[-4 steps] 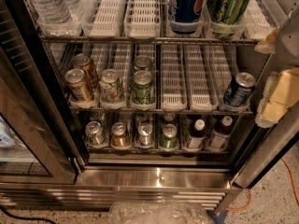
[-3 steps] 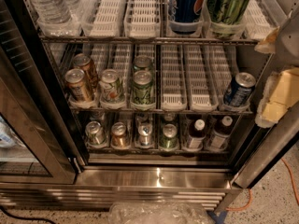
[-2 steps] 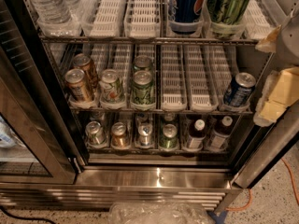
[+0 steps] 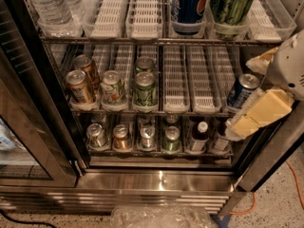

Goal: Pick 7up can from bottom shelf of fridge

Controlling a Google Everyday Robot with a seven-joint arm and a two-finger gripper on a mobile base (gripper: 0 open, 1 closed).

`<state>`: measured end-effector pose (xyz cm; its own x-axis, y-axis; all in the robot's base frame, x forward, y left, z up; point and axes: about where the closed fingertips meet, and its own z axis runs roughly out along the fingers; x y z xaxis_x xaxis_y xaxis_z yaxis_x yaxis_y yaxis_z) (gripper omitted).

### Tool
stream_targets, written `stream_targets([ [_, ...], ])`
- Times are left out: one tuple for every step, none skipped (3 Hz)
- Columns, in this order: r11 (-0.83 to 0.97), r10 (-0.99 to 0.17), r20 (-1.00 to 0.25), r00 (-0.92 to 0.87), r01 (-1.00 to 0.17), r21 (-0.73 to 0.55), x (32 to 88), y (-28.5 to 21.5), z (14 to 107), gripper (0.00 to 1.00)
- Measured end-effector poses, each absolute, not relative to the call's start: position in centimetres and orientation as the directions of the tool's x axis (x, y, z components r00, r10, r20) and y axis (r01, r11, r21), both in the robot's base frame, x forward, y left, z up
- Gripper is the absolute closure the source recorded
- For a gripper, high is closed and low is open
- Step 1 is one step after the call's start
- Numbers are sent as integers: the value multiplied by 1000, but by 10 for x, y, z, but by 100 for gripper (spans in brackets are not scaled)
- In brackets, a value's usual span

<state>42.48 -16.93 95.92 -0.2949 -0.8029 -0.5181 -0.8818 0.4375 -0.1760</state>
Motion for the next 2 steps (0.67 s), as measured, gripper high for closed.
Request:
stream_targets([
  [463,-718,-637,-279,-875,-139,402,-126,931,0],
  [472,-629,-731,-265,-877,-88,388,-59,903,0],
])
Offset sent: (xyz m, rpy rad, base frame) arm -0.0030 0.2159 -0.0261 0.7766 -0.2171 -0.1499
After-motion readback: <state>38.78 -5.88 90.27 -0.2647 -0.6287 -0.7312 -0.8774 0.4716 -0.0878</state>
